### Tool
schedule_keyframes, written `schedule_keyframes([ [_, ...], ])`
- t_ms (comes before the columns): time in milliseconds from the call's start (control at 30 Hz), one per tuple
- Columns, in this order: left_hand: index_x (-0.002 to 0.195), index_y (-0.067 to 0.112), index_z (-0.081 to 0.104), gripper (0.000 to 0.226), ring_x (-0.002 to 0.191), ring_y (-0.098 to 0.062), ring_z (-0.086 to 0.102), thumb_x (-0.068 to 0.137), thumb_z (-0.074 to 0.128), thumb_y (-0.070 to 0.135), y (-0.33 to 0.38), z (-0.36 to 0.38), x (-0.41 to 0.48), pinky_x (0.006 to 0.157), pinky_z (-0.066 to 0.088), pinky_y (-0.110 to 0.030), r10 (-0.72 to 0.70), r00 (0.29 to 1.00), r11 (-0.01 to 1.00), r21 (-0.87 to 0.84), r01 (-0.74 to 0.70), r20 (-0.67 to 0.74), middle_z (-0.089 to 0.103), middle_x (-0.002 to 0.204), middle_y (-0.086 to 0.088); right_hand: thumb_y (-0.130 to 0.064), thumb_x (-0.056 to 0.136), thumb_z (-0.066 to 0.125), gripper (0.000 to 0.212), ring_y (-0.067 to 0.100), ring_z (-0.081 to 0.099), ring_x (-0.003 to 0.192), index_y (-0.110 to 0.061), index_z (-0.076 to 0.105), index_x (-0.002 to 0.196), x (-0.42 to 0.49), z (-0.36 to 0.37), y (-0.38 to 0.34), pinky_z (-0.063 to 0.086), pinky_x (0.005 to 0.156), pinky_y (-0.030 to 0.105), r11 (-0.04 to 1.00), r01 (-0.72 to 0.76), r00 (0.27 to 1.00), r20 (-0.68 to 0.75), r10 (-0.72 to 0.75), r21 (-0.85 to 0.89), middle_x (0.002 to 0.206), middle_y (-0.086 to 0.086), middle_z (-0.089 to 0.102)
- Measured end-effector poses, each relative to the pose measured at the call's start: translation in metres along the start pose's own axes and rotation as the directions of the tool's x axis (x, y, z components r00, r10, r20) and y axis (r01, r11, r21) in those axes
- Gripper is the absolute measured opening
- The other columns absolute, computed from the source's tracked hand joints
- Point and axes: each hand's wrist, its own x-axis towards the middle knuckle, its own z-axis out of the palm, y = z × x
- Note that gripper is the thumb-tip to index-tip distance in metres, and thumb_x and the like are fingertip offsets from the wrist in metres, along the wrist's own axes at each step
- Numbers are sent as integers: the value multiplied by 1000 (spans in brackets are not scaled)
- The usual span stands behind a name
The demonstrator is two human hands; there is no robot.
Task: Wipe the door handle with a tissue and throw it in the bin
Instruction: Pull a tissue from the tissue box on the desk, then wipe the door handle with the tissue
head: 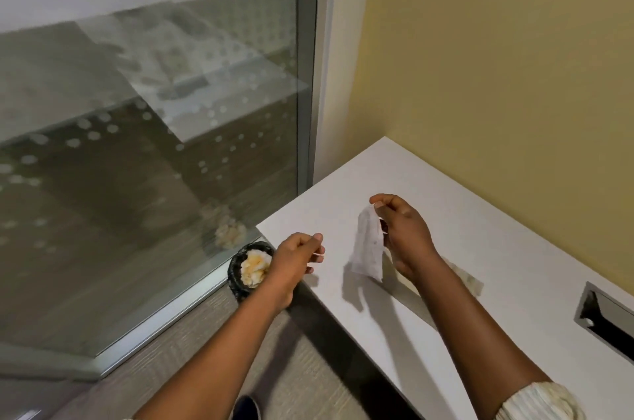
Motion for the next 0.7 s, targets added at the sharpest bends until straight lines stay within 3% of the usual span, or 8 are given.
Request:
schedule_keyframes([
  [67, 112, 19, 68, 12, 113, -16, 68, 102, 69, 25, 6, -12, -10, 85, 50, -27, 103, 995, 995, 15, -104, 14, 73, 120, 2, -25, 103, 50, 19, 13, 61, 98, -23, 69, 104, -11, 27, -3, 48, 76, 25, 978, 110, 990, 104, -92, -178, 110, -6, 67],
  [133, 119, 23, 68, 21, 116, -9, 67, 100, 72, 18, 18, -24, -20, 90, 51, -20, 187, 977, 982, 0, -188, 107, 73, 121, 6, -24, 104, 49, 20, 9, 61, 97, -26, 68, 101, -21, 52, -6, 48, 76, 20, 930, 234, 960, 221, -174, -285, 104, -11, 67],
  [233, 117, 12, 69, 19, 102, -16, 72, 99, 70, 7, 30, -48, -35, 91, 55, -27, 211, 957, 977, -2, -214, 200, 78, 106, -3, -24, 101, 53, 18, 8, 65, 92, -27, 71, 97, -34, 84, -10, 54, 78, 24, 902, 311, 915, 352, -199, -300, 97, -12, 70],
  [367, 101, 0, 69, 17, 82, -30, 68, 96, 76, 15, 32, -104, -59, 77, 52, -44, 219, 974, 975, 29, -221, 54, 75, 93, -20, -23, 100, 56, 16, 16, 66, 90, -26, 72, 97, -51, 128, -13, 52, 70, 26, 901, 341, 872, 447, -198, -267, 97, -6, 72],
  [467, 90, 4, 67, 39, 80, -29, 53, 83, 82, 40, 29, -147, -82, 73, 39, -43, 223, 974, 975, -10, -223, -37, 63, 86, -18, -36, 96, 61, 16, 22, 68, 102, -27, 73, 102, -68, 163, -12, 55, 85, 36, 920, 291, 847, 518, -120, -263, 102, -6, 74],
  [567, 90, 15, 71, 17, 82, -28, 58, 93, 76, 31, 28, -188, -112, 74, 45, -40, 220, 968, 965, -122, -234, -119, 67, 88, -16, -64, 87, 61, 45, 23, 72, 102, -26, 74, 108, -94, 200, -11, 56, 92, 39, 906, 255, 749, 661, 35, -337, 104, -2, 77],
  [633, 96, 14, 68, 10, 85, -29, 64, 103, 66, 21, 25, -220, -132, 79, 50, -41, 201, 961, 949, -206, -239, -189, 71, 90, -13, -59, 91, 60, 44, 23, 73, 99, -21, 74, 109, -117, 225, -9, 54, 87, 35, 894, 235, 661, 737, 140, -381, 104, 1, 77],
  [700, 101, 14, 67, 11, 86, -30, 66, 106, 61, 21, 20, -255, -153, 81, 53, -43, 176, 953, 934, -263, -242, -248, 72, 90, -11, -41, 93, 63, 31, 20, 71, 91, -14, 71, 105, -142, 250, -5, 54, 82, 33, 905, 202, 570, 797, 201, -373, 99, 1, 77],
])
